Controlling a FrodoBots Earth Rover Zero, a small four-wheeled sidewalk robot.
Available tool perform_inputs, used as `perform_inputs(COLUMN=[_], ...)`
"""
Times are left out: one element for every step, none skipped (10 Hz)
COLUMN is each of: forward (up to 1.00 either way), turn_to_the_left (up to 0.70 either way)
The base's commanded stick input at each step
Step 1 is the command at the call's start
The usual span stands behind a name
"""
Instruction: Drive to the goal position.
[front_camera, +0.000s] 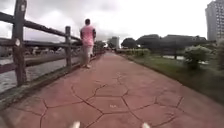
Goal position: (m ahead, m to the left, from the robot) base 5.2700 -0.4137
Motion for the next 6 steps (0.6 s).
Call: perform_inputs(forward=[0.7, 0.7, 0.7, 0.7, 0.7, 0.7], turn_to_the_left=[0.0, 0.0, 0.0, 0.0, 0.0, 0.0])
